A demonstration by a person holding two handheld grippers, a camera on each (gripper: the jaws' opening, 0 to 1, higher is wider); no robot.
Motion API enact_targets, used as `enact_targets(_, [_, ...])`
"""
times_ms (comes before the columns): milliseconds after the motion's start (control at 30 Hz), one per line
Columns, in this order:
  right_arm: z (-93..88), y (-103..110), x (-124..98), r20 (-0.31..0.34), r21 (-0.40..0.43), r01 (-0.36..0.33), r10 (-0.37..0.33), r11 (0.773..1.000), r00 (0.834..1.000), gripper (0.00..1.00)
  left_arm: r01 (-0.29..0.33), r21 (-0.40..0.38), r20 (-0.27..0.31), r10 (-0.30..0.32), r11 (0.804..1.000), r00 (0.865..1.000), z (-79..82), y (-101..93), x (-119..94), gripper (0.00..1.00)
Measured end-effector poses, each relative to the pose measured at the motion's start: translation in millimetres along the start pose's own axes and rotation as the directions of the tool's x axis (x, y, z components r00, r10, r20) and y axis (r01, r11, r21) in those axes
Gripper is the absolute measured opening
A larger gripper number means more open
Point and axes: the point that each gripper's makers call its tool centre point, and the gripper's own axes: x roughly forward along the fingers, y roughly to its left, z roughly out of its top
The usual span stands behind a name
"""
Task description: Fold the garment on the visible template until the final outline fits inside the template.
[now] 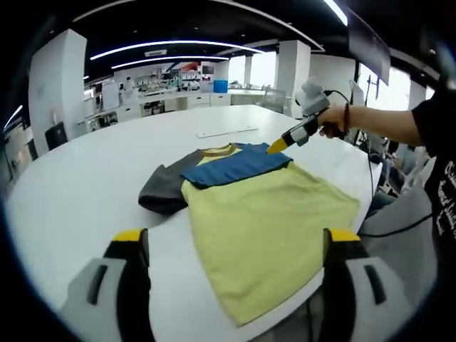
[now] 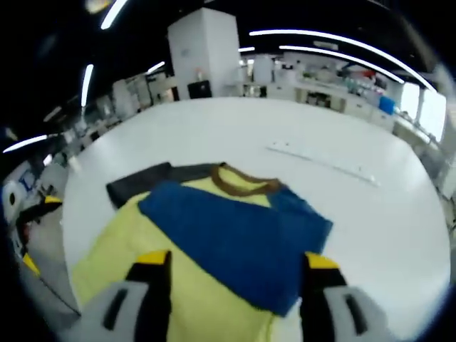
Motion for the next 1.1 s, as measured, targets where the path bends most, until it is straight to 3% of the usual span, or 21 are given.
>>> enact_targets(200, [-14.5,-18.7,-8.8,0.005,0.036,0.026,-0.026,0.999,1.0,0.58,-0.007,0.002,-0.001,0.007,1.0,1.0,0.3,1.8,-1.0,0.99])
enact_targets(600, [-42.9,-35.6,-16.4,-0.004,0.145,0.06,-0.06,0.988,0.998,0.17,-0.008,0.003,-0.001,0.008,1.0,1.0,-1.8,5.6,-0.6,0.99])
enact_targets(767, [-54.8,-42.3,-13.5,-0.031,0.15,0.105,-0.101,0.983,0.994,0.11,-0.009,0.002,-0.006,0.01,1.0,1.0,-4.2,8.8,-0.9,0.99])
enact_targets(1000, [-72.9,-46.7,-1.1,-0.062,0.173,0.122,-0.113,0.977,0.992,0.11,-0.009,-0.006,-0.004,0.009,1.0,1.0,-4.6,9.7,-2.1,0.99])
enact_targets(1100, [-70.5,-46.9,1.1,-0.044,0.2,0.127,-0.121,0.971,0.992,0.08,-0.009,-0.005,-0.011,0.009,1.0,1.0,-6.6,9.9,-1.6,0.99])
